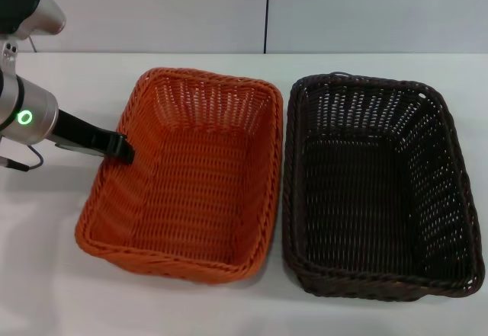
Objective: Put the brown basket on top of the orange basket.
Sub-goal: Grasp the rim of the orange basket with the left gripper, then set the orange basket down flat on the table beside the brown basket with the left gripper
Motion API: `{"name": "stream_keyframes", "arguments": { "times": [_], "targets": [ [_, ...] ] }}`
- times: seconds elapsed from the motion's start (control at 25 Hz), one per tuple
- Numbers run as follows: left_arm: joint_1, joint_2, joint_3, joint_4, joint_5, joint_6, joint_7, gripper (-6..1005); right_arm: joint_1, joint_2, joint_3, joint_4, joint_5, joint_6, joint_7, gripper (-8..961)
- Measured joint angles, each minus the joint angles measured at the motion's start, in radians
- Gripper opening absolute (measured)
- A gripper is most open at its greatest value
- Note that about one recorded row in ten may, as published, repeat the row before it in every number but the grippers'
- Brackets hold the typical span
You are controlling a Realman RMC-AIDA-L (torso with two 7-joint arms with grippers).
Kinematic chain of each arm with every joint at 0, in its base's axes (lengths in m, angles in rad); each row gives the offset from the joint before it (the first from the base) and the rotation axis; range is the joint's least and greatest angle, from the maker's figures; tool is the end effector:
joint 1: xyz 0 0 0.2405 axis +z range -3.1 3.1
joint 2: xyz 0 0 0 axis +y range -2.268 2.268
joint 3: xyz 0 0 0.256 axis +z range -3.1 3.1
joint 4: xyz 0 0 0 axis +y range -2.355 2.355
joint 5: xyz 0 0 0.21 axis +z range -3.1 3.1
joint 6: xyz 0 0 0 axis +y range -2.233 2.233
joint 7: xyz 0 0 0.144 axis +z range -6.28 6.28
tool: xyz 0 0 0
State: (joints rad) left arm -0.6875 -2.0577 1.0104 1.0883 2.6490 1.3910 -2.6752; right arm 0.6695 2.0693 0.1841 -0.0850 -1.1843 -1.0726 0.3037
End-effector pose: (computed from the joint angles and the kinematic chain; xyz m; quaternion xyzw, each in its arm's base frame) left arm -0.2299 0.4002 0.0385 -0.8174 -0.5122 0.0635 0.2559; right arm 0.3357 0.3960 0.0675 -0.5421 0.2965 0.3438 0.7072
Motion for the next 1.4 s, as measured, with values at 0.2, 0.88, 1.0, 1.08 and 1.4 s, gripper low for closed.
{"name": "stream_keyframes", "arguments": {
  "times": [0.2,0.88,1.0,1.08,1.4],
  "targets": [
    [0.0,0.008,-0.019,0.043,0.0,0.005,0.013,181,-0.002,0.0,0.0,-0.001,0.0,0.005,0.0,556],
    [-0.049,0.08,-0.076,0.286,-0.01,0.12,0.073,171,-0.008,0.0,0.0,0.005,0.0,0.007,0.0,556],
    [-0.096,0.105,-0.109,0.312,-0.01,0.206,0.13,171,-0.007,0.0,0.0,0.006,0.0,0.007,0.0,556],
    [-0.111,0.112,-0.123,0.316,-0.01,0.235,0.148,171,-0.004,0.0,0.0,0.007,0.0,0.007,0.0,556],
    [-0.183,0.1,-0.159,0.274,-0.009,0.391,0.301,171,0.001,0.0,0.0,0.007,0.0,0.007,0.0,556]
  ]
}}
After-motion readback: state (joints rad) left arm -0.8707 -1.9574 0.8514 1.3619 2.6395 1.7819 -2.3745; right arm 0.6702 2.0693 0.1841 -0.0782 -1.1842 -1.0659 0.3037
